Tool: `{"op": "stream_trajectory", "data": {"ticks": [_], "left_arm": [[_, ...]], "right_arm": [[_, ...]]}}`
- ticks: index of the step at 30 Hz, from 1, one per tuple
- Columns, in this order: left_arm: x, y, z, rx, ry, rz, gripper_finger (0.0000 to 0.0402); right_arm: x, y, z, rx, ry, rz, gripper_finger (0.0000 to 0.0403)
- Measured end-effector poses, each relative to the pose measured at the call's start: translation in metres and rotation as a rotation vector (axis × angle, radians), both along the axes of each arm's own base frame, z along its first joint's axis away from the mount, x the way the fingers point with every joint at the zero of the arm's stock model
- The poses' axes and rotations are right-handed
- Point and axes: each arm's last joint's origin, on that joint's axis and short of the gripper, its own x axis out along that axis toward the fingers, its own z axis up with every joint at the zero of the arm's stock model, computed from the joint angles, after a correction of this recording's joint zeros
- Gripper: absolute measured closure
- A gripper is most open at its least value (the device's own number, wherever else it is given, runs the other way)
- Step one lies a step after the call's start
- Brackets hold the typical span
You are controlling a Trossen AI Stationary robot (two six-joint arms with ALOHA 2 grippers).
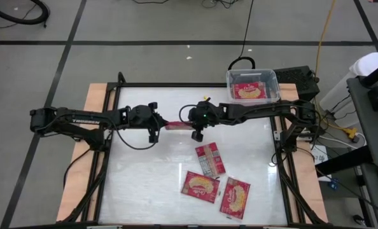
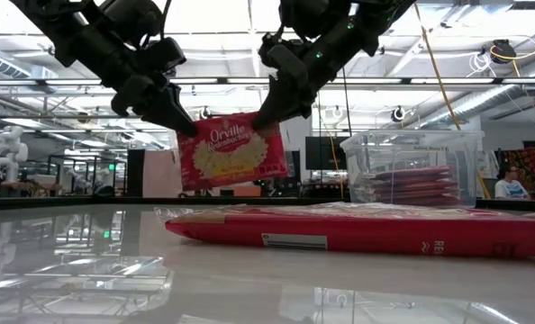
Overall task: Sort popcorn bags into baskets
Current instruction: Put the red popcorn bag into the transparent bin
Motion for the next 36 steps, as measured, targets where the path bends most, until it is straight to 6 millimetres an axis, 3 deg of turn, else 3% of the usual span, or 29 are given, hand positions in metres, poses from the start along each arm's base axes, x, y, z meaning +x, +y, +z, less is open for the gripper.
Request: {"op": "stream_trajectory", "data": {"ticks": [3,7,12,16,20,25,30,36], "left_arm": [[0.000,0.000,0.000,-0.018,0.001,0.012,0.0344],[0.001,0.001,0.002,-0.047,-0.041,0.071,0.0268],[0.001,0.000,0.003,-0.068,-0.072,0.211,0.0162],[0.001,0.001,0.003,-0.105,-0.097,0.295,0.0117],[0.002,-0.004,0.003,-0.177,-0.122,0.297,0.0109],[0.008,-0.021,0.006,-0.215,-0.161,0.216,0.0128],[0.015,-0.036,0.004,-0.229,-0.181,0.152,0.0155],[0.027,-0.049,-0.003,-0.254,-0.212,0.105,0.0179]], "right_arm": [[-0.003,0.000,0.002,-0.004,0.014,0.002,0.0384],[-0.014,-0.003,0.009,-0.014,0.060,0.000,0.0391],[-0.039,-0.005,0.029,-0.016,0.133,-0.030,0.0396],[-0.066,-0.002,0.055,-0.082,0.150,-0.080,0.0395],[-0.096,-0.002,0.085,-0.125,0.107,-0.126,0.0395],[-0.136,-0.009,0.117,-0.146,0.024,-0.193,0.0395],[-0.175,-0.020,0.134,-0.199,0.013,-0.249,0.0394],[-0.208,-0.039,0.141,-0.236,0.052,-0.366,0.0393]]}}
